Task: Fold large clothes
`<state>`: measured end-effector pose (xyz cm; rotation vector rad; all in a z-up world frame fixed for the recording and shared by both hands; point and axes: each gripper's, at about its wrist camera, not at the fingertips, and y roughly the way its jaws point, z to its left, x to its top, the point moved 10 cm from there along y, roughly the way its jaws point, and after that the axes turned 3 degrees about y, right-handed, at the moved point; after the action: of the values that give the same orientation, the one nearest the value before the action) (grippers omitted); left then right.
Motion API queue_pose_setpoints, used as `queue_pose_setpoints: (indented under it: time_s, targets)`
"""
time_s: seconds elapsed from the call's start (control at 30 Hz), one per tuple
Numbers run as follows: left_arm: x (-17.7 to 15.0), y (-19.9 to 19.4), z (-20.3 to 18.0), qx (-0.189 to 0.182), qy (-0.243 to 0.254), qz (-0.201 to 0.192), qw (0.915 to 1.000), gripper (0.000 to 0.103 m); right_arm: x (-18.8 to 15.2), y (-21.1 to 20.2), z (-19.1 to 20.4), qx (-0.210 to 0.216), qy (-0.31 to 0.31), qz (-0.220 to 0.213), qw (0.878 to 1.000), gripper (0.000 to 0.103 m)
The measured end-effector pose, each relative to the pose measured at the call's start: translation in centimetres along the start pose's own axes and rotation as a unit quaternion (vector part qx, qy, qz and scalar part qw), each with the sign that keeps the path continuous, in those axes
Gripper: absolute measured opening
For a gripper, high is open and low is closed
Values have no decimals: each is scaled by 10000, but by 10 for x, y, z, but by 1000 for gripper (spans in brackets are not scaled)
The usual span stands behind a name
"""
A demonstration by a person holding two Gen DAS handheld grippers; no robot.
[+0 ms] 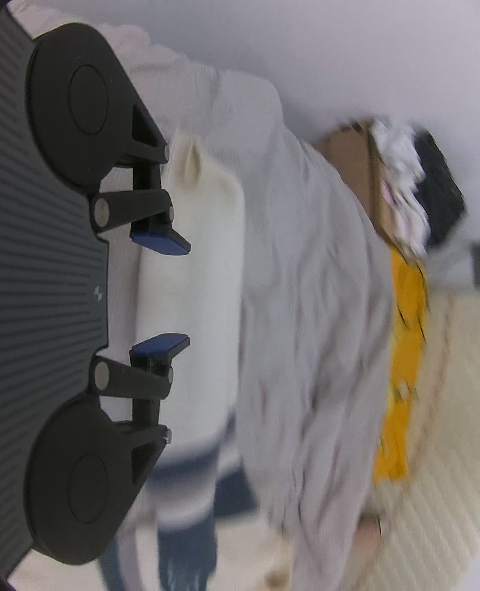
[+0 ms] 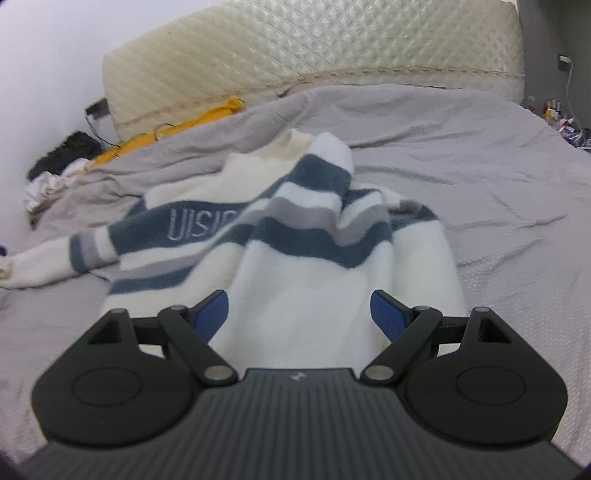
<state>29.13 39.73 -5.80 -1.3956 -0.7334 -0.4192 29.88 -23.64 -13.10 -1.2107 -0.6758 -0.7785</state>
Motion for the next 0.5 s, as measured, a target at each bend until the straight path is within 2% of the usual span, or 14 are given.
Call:
queue_pose_setpoints:
  time_s: [0.17, 0.27, 0.4, 0.5]
  targets:
    - [-10, -66, -106, -679, 193, -414, 9966, 53, 4, -22, 2, 341, -22, -203, 9992, 85]
    - [-17, -102, -176, -1125, 453, -622, 9907, 53, 2, -36, 0, 550, -79, -257, 9981, 85]
    - [-41, -143, -257, -1665, 600, -753, 9813, 53, -1, -54, -9, 606, -190, -351, 9974, 85]
    - [-65, -164, -300, -1759, 759, -871, 9776, 53, 3, -62, -14, 592, -72, -406, 9974, 85]
